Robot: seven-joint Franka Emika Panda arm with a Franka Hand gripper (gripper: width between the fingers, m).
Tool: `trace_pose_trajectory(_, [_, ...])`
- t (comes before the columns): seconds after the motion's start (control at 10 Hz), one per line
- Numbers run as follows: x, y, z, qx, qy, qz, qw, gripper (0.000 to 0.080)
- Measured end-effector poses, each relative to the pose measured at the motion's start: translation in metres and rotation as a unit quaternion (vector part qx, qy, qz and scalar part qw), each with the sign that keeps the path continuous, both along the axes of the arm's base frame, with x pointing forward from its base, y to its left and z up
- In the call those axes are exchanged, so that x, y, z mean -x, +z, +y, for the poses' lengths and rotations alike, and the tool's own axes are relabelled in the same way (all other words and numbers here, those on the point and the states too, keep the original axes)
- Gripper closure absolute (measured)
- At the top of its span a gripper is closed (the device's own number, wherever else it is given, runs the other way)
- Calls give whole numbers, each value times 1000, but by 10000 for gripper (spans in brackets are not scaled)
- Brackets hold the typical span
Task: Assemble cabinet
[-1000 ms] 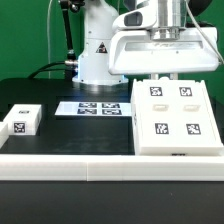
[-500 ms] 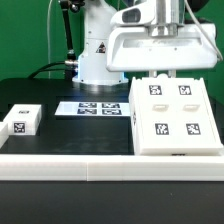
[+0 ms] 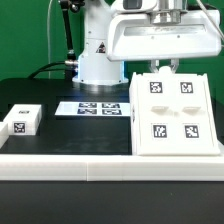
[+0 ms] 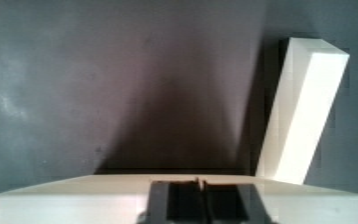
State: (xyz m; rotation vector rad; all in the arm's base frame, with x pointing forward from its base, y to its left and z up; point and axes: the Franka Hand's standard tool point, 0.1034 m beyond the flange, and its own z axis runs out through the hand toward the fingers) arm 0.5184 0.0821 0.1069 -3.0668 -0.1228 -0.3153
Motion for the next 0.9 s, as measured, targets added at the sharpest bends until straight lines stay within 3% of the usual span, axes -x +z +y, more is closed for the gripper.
trace_pose_trajectory(0.2, [1, -4, -2, 2, 2, 0, 1000, 795])
trace_pose_trajectory(0.6, [-6, 10, 1, -2, 3, 1, 1000, 795])
trace_pose_trajectory(0.9, [-5, 8, 0, -2, 3, 3, 1000, 795])
